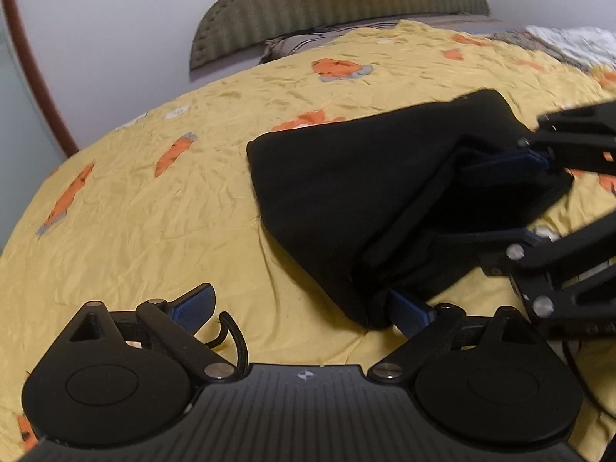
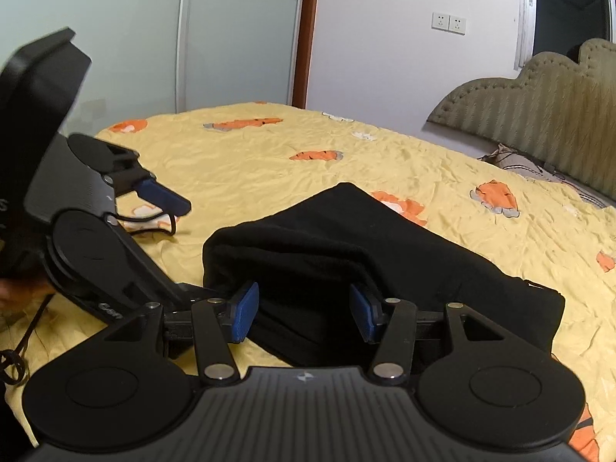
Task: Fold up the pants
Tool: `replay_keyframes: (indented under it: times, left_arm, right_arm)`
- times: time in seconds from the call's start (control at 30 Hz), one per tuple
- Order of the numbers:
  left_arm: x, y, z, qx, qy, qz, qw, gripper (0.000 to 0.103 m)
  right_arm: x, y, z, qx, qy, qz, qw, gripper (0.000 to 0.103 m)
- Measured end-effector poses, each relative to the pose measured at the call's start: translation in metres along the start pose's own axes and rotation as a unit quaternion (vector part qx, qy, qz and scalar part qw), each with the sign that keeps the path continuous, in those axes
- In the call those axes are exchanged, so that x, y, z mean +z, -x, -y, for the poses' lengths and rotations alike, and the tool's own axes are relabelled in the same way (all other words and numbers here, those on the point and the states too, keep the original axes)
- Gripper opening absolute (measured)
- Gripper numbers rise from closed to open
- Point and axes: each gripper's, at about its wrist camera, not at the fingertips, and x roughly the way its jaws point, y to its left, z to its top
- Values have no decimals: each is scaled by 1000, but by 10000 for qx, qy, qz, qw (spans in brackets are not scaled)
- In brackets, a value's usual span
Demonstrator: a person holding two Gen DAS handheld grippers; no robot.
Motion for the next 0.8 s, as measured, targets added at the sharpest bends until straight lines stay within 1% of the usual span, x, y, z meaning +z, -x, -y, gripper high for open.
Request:
replay_keyframes:
  times: [0.1,0.13,0.23,0.27,0.3,0.33,0.4,0.43,0.5,0.6,0.63,0.7,0.73,0.8]
  left_arm:
    - [6,-5,-1,-29,257,-29,9997,96]
    - [7,-6,0,-28,310,29,9995,97]
    - [12,-12,2,91,529,-15,9986,96]
    - [13,-13,2,210,575,-66,9981,93]
    - [12,-15,0,453,642,-154,9968,93]
    - [10,-15,-4,586,704,-192,9956,94]
    - [4,-8,-20,641,1041,-178,9923,94]
    - [0,-4,-30,611,1260,-167,9900,94]
    - [-8,-2,-49,356,1704,-227,9845,94]
    - [-15,-6,-58,221,2104,-477,9762,93]
    - [-15,-4,-57,242,2133,-473,9755,93]
    - [-14,-2,-54,309,2033,-457,9776,93]
    - [-15,-2,-54,294,2020,-483,9777,93]
    - [-17,-1,-57,210,2048,-509,9772,93]
  right_arm:
    - [1,3,6,97,-206,73,9997,51]
    - [2,4,9,161,-314,94,9993,51]
    - [0,5,14,269,-577,124,9979,51]
    - [0,4,15,280,-621,128,9976,51]
    - [0,4,15,282,-633,119,9975,51]
    - [0,3,13,280,-599,105,9978,51]
    - [-1,3,8,306,-476,59,9984,51]
    - [-2,3,5,414,-450,8,9981,51]
    - [-5,0,0,694,-406,-159,9966,51]
    - [-10,-5,-10,888,-167,-336,9953,52]
    - [-11,-8,-12,938,-147,-408,9946,55]
    - [-15,-14,-13,920,-204,-524,9942,59]
    - [-17,-16,-13,917,-209,-618,9936,59]
    - [-19,-13,-18,921,6,-726,9931,60]
